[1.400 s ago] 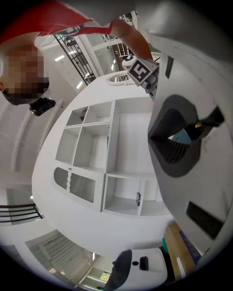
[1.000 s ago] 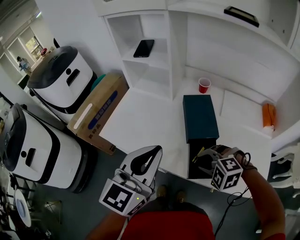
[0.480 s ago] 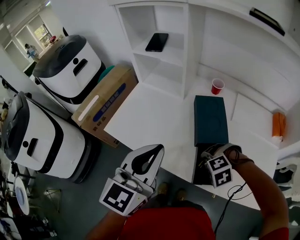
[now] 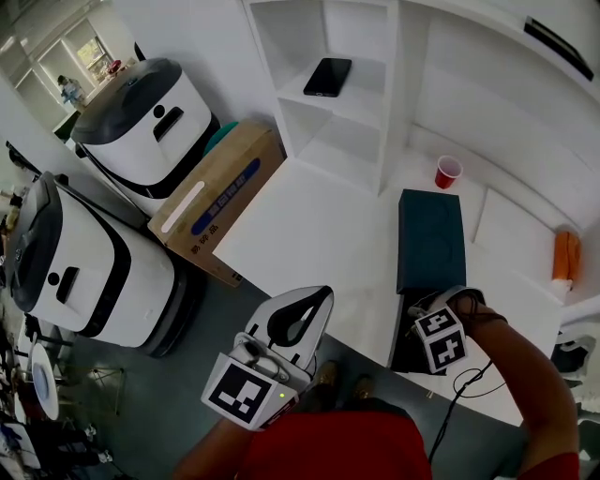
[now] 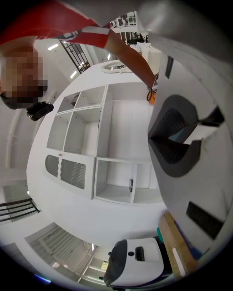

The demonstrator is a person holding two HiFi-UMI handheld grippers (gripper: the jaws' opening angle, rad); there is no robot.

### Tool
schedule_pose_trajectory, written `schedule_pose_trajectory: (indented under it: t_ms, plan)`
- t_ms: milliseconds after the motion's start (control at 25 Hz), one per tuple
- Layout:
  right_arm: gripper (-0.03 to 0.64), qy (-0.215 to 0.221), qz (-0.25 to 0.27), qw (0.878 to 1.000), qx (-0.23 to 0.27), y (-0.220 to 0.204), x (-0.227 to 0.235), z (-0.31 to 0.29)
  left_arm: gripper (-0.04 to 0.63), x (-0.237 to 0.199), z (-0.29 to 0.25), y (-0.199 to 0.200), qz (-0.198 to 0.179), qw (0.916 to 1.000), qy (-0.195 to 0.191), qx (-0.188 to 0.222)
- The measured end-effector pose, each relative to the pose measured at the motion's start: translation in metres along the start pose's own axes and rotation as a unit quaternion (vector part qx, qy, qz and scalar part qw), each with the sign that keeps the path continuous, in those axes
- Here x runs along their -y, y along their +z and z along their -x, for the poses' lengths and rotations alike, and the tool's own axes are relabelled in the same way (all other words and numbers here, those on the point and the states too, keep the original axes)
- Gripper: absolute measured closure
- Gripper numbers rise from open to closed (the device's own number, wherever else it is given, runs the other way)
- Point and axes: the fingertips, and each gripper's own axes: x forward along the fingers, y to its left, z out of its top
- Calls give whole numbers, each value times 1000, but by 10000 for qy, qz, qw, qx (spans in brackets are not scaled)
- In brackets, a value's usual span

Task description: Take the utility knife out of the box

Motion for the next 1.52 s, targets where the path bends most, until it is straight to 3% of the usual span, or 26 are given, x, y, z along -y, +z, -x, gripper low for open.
schedule_pose_trajectory:
  t_ms: [200,320,480,600,680,760,880,1120,1320,1400,1520]
  plan:
    - [533,-58,-103,9999,94,-1,-4,1,588,6,-9,-1,7,9999,-152,-23]
    - [534,-210,-251,9993,157,-1,-6,3,588,10,-16,5,-106,9994,-269,167]
    - [534,-727,-713,9936,495,1,-7,21,588,21,-25,1,-21,9988,-497,-41]
    - [534,-1436,-1294,9758,1025,5,3,52,588,30,-33,1,-28,9977,-678,-36]
    - [534,-1942,-1745,9542,1458,7,9,78,588,37,-38,2,-39,9967,-805,-17]
    - [534,-2465,-2181,9244,1927,9,12,106,588,45,-42,4,-58,9956,-933,9]
    - [534,-3208,-2740,8659,2688,15,14,154,588,56,-47,7,-86,9938,-1111,39]
    - [534,-4293,-3963,7002,4103,15,-4,244,588,79,-52,19,-184,9891,-1453,178]
    - [534,-5096,-4254,5741,4793,5,-26,297,588,96,-51,27,-229,9850,-1684,282]
    - [534,-5234,-4354,5408,4939,2,-33,307,588,102,-51,30,-233,9835,-1768,320]
    - [534,-5298,-4426,5098,5134,5,-43,315,588,113,-49,35,-249,9807,-1903,375]
